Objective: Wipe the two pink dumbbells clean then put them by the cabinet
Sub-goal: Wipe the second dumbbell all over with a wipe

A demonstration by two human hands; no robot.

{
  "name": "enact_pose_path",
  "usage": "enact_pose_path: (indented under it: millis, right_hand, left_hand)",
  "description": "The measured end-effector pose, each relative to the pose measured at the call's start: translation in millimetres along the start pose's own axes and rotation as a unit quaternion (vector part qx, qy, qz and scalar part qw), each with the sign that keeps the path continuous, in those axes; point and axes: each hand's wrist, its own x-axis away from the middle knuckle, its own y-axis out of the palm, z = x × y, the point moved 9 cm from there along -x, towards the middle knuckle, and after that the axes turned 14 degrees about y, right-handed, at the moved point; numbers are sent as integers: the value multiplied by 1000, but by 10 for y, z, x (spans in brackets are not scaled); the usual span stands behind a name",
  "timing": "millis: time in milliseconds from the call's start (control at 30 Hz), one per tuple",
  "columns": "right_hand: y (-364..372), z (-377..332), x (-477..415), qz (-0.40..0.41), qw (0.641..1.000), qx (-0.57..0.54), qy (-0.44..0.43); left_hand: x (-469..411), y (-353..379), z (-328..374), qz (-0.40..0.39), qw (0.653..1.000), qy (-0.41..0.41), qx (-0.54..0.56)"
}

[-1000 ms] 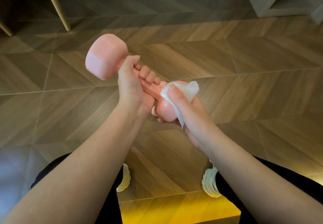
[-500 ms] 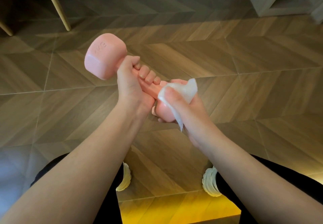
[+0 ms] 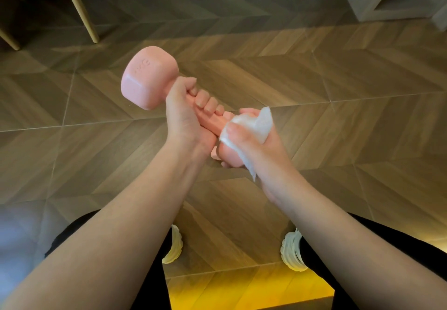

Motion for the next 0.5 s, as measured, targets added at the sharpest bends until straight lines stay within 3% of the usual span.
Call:
enact_pose_path:
  millis: [167,367,500]
  right_hand:
    - [-105,-66,4,32,999,25,-21]
    - [31,-100,134,-98,986,119,-66]
    - [107,-159,126,-101,989,85,-68]
  left_hand:
    - [34,-49,-60,29,999,-17,13]
    - [-25,-154,18,69,997,-14,23]
    - [-26,-137,42,57,998,-3,11]
